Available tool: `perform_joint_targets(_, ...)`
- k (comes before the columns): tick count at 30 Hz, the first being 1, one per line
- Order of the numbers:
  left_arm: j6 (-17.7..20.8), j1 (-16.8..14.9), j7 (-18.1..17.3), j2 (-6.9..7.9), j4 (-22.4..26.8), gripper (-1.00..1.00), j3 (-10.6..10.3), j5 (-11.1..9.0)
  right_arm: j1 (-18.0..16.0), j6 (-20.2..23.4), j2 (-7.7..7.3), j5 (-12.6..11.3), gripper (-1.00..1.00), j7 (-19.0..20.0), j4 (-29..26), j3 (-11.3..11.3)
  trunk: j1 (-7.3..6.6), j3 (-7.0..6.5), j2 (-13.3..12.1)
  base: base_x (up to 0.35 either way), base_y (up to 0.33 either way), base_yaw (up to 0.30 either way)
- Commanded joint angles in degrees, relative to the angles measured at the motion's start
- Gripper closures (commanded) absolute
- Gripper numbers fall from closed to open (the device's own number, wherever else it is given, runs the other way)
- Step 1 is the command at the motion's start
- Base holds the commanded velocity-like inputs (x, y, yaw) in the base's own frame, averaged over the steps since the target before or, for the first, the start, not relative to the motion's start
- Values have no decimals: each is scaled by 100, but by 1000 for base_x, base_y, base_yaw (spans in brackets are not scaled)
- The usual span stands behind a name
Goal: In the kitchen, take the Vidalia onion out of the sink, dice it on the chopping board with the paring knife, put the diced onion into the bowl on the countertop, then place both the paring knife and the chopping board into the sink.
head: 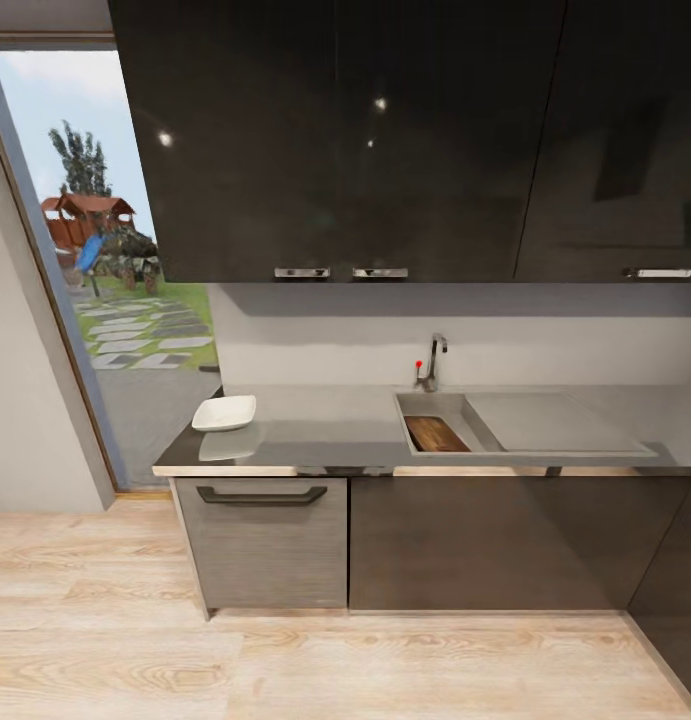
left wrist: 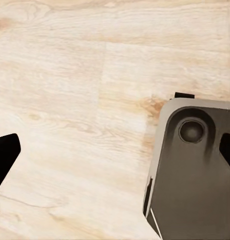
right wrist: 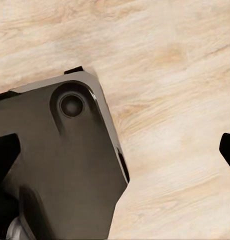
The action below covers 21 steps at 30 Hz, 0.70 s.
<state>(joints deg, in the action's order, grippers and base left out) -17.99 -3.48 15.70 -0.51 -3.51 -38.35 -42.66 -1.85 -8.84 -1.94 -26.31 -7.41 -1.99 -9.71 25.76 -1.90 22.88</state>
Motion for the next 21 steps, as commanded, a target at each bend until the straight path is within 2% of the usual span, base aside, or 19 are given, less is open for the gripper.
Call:
perform_joint_targets(1, -19, -4, 9, 22, -18, -100, -38, -12, 0, -113, 8, -57, -100, -11, -89, -41, 2, 2, 4, 0, 0, 0)
perform_joint_targets(4, -6, -4, 11, 96, -41, -100, -46, -12, 0, -520, 96, -79, -100, 1, -399, -39, 2, 2, 4, 0, 0, 0)
perform_joint_targets(6, -16, -4, 10, 107, -23, -100, -34, -6, 0, -616, 151, -77, -100, 7, -452, -40, 2, 2, 4, 0, 0, 0)
perform_joint_targets(21, -13, -4, 12, 111, -18, -100, -48, -12, 0, -663, 177, -64, -100, 3, -477, -40, 2, 2, 4, 0, 0, 0)
